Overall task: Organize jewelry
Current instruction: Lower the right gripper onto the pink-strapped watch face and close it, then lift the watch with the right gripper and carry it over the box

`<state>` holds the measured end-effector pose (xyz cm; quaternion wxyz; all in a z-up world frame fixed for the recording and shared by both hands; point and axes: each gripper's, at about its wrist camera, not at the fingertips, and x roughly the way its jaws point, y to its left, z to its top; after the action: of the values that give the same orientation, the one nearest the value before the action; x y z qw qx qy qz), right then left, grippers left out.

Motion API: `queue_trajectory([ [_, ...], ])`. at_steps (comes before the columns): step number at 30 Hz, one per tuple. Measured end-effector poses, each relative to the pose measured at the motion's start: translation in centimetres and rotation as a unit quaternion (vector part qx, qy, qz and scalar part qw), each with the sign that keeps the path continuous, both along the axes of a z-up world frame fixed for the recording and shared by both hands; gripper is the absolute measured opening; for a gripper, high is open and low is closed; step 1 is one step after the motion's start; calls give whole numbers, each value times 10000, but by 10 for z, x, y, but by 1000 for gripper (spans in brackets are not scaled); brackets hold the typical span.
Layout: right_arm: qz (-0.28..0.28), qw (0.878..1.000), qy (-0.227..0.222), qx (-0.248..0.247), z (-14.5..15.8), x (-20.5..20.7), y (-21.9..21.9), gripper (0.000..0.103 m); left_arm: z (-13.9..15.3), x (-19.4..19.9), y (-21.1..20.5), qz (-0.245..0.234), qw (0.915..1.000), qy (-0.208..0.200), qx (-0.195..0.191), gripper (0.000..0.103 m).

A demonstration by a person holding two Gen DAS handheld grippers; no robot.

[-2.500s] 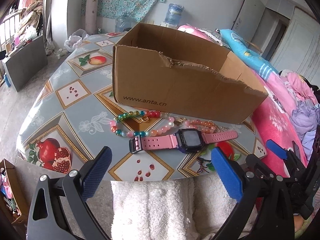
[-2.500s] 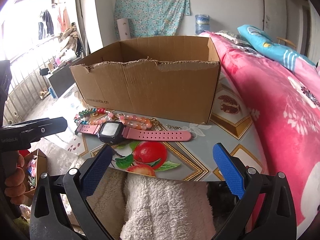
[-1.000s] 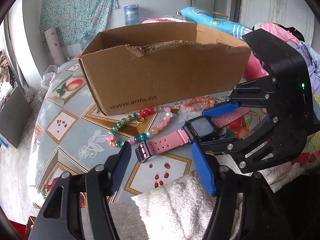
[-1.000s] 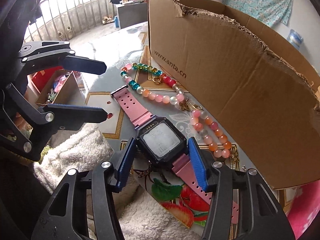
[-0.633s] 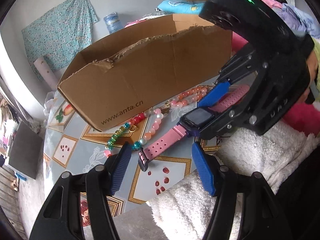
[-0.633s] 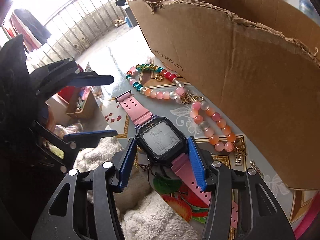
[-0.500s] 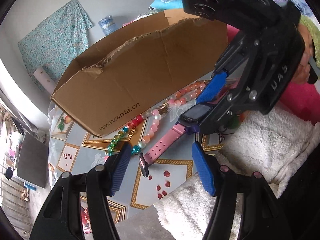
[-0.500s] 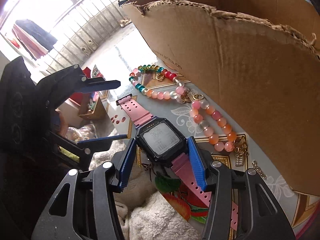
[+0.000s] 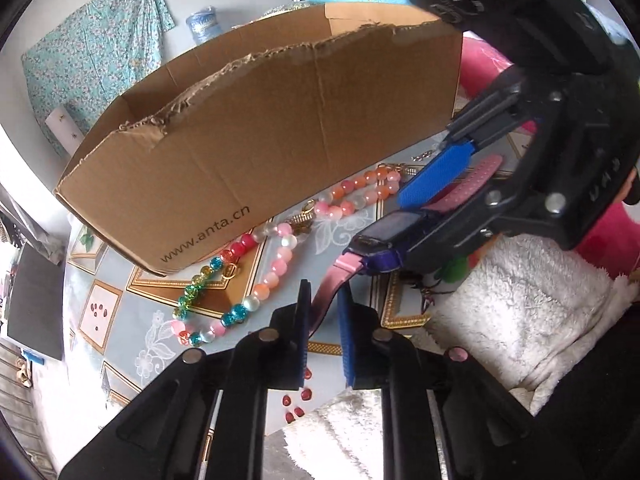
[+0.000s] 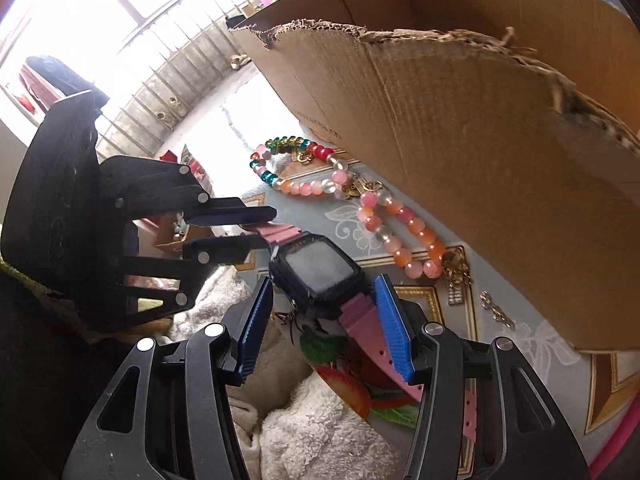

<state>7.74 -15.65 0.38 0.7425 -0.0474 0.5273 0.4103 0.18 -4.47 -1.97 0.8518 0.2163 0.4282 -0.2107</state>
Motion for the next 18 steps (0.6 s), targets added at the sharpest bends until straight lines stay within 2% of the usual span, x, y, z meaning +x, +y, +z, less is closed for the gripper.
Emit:
queue_trajectory([
  [3, -217, 9987, -321, -323, -1, -12, -10, 49, 0, 7, 2, -5, 10000, 70, -12, 11],
  [6, -404, 9953, -643, -601, -2, -19, -16, 44, 1, 14, 3, 1, 9999, 152, -77, 11],
  [11, -714, 9830, -1271, -1120, -4, -33, -18, 20, -6, 18, 4, 22, 9998, 186, -54, 11],
  [14, -968, 9787, -1399, -1148, -5, -38, -16, 11, -7, 16, 0, 60, 9999, 110, 2, 10],
  [18, -1253, 9741, -1511, -1123, -3, -43, -20, 3, -1, 11, -6, 137, 9999, -2, -73, 5],
])
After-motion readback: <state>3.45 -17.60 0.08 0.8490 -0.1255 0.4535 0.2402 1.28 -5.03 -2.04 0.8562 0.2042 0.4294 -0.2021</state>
